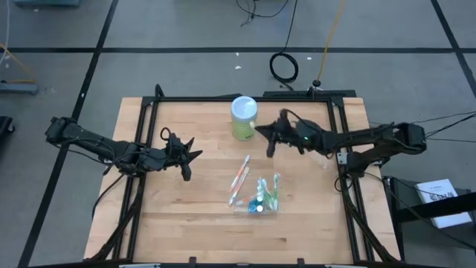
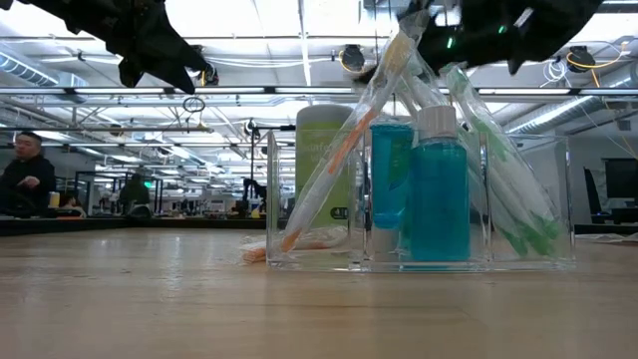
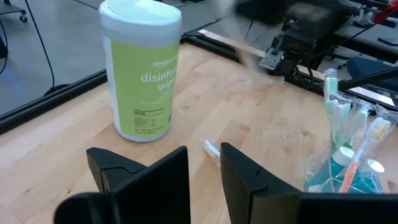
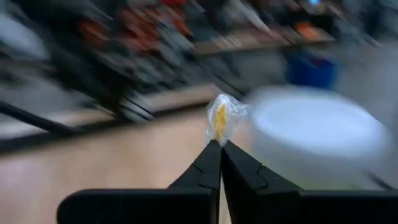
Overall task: Pick & Place toothbrushing station
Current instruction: Put the orange toothbrush into the left section of the transparent organizer
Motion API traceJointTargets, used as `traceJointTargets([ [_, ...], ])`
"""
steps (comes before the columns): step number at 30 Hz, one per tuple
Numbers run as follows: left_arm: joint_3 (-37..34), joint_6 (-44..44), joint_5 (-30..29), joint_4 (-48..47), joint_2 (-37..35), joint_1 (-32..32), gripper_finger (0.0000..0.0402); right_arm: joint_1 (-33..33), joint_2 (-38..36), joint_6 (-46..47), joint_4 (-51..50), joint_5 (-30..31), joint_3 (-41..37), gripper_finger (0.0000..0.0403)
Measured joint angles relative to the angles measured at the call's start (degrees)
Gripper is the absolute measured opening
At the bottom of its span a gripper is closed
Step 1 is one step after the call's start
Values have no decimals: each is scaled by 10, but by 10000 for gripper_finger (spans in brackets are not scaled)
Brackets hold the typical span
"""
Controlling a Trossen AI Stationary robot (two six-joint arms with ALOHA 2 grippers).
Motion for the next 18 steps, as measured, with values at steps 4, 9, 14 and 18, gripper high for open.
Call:
traceJointTargets([
  [4,0,0,-1,0,0,0,15,73,0,-6,106,-52,0,0],
  [9,0,-1,-1,1,0,2,2,156,55,-13,249,-60,0,0],
  [14,0,-7,-2,2,0,9,9,209,138,-12,386,-59,18,0],
  [18,0,-8,-2,5,0,11,14,227,205,-32,404,-60,70,0],
])
